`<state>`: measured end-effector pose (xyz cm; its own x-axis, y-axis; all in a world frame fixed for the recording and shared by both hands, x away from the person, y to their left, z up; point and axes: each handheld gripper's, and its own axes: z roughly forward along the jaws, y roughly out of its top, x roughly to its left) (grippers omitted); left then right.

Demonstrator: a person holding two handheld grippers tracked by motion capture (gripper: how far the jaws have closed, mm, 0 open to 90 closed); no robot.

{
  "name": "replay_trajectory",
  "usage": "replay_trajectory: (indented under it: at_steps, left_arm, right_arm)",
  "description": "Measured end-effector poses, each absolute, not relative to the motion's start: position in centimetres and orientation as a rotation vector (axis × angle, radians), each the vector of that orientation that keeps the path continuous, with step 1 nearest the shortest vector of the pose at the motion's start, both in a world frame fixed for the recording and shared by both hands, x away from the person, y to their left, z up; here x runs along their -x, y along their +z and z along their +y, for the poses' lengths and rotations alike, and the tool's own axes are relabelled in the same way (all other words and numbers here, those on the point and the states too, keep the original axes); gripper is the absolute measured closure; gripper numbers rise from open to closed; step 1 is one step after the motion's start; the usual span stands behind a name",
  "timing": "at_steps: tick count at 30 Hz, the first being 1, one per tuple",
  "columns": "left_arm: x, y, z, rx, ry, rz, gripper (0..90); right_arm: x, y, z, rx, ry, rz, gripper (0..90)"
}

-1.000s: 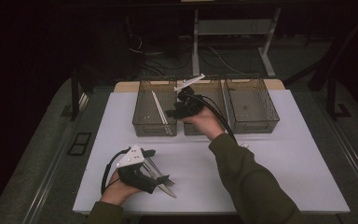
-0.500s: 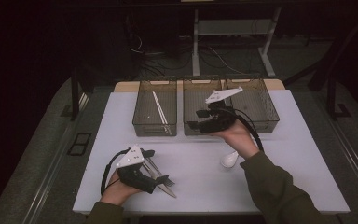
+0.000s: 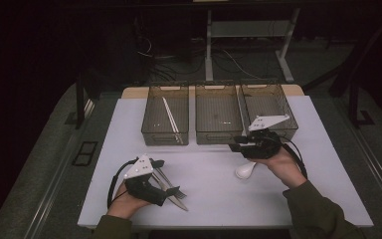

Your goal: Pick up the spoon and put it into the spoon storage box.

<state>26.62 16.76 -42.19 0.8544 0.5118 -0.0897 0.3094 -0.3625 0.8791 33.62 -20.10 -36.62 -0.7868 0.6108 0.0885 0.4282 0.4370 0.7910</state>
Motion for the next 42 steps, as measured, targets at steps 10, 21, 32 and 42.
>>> replay_trajectory:
  at_steps: [10, 21, 32, 42]
  left_arm:
    - [-26.7, -42.3, 16.7, -1.98, 0.24, 0.606, 0.0]
    - [-26.6, -42.3, 16.6, -1.983, 0.24, 0.604, 0.0]
    - [-26.5, -42.3, 16.6, -1.989, 0.236, 0.598, 0.0]
    - [-26.5, -42.3, 16.7, -1.984, 0.237, 0.602, 0.0]
  right_arm:
    - [-35.4, -40.4, -23.8, -1.041, 1.138, 2.492, 89.0]
    - [-37.7, -43.1, -25.6, -1.171, 0.993, 2.483, 89.8]
    - [-37.6, -44.1, -25.9, -1.17, 0.887, 2.537, 89.8]
    - [-35.9, -44.0, -26.8, -1.147, 0.867, 2.567, 89.8]
